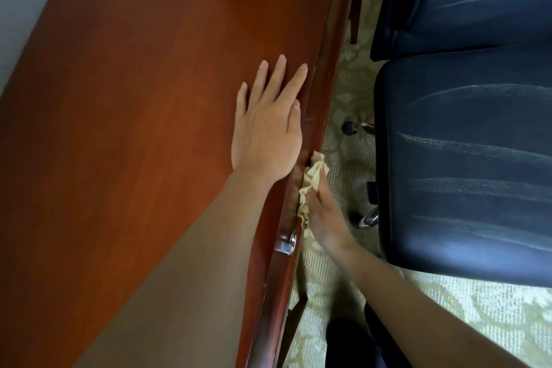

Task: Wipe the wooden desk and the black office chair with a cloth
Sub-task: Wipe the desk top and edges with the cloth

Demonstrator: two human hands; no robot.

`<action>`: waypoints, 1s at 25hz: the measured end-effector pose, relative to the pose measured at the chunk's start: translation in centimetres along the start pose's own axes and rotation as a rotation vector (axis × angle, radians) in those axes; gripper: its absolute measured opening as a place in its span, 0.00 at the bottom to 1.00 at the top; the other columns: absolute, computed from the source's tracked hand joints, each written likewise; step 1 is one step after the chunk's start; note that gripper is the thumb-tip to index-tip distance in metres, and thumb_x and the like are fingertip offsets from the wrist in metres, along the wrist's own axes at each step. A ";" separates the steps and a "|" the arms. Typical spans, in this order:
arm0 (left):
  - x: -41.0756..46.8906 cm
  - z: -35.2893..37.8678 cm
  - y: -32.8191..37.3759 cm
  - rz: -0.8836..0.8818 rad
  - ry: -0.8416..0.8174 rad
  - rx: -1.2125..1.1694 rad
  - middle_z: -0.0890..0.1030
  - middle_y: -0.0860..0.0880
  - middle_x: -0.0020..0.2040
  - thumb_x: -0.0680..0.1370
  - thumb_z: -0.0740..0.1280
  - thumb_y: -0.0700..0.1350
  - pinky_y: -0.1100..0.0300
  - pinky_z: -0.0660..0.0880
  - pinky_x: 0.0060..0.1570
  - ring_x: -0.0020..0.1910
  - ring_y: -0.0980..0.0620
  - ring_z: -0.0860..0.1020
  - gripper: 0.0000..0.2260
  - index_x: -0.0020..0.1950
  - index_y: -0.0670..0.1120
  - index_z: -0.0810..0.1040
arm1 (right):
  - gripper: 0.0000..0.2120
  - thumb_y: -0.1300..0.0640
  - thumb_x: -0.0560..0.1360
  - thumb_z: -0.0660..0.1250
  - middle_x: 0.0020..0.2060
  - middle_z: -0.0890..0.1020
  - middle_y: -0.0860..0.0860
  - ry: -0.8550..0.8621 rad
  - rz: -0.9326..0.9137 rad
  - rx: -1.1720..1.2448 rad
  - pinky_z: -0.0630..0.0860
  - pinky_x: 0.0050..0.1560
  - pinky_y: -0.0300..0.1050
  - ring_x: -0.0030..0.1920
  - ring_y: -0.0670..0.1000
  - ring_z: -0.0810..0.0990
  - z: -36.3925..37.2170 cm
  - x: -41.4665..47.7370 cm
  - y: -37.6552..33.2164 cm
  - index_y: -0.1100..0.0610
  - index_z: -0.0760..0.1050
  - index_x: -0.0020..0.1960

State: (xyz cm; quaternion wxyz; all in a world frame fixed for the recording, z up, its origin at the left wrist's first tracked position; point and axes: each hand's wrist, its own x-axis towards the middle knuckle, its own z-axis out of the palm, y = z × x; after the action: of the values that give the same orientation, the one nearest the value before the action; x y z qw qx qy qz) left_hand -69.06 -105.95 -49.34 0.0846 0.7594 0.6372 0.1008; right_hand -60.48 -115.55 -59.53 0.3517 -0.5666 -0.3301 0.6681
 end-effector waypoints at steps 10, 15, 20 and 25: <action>-0.2 -0.6 0.3 -0.025 -0.040 0.012 0.51 0.55 0.78 0.80 0.42 0.50 0.53 0.42 0.75 0.77 0.58 0.44 0.24 0.76 0.58 0.53 | 0.23 0.55 0.83 0.47 0.74 0.62 0.44 -0.015 0.003 0.037 0.61 0.71 0.44 0.71 0.45 0.63 -3.4 9.3 -8.1 0.43 0.48 0.77; -0.1 -0.8 0.5 -0.048 -0.051 0.010 0.53 0.55 0.78 0.80 0.45 0.49 0.51 0.44 0.75 0.77 0.58 0.45 0.23 0.76 0.57 0.56 | 0.22 0.51 0.83 0.47 0.72 0.66 0.46 0.003 0.072 -0.008 0.69 0.59 0.43 0.66 0.48 0.69 -5.5 14.3 -12.2 0.40 0.49 0.76; 0.2 -1.1 0.7 -0.063 -0.069 0.020 0.53 0.56 0.78 0.80 0.44 0.49 0.51 0.44 0.75 0.77 0.58 0.45 0.23 0.76 0.57 0.56 | 0.22 0.50 0.83 0.47 0.71 0.67 0.45 0.034 0.073 -0.004 0.69 0.60 0.43 0.63 0.45 0.69 -5.5 15.1 -13.2 0.39 0.51 0.75; 0.0 -1.0 0.6 -0.062 -0.080 0.039 0.52 0.56 0.78 0.80 0.43 0.49 0.51 0.44 0.75 0.77 0.58 0.44 0.23 0.76 0.58 0.54 | 0.22 0.49 0.83 0.50 0.71 0.65 0.42 -0.016 0.062 0.035 0.64 0.64 0.42 0.68 0.44 0.66 -4.5 10.4 -11.6 0.40 0.51 0.75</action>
State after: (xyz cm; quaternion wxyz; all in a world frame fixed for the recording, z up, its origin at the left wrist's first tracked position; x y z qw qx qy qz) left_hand -68.79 -106.03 -48.18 0.0985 0.7443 0.6583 0.0552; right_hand -56.03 -100.36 -55.93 0.3380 -0.5651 -0.3034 0.6887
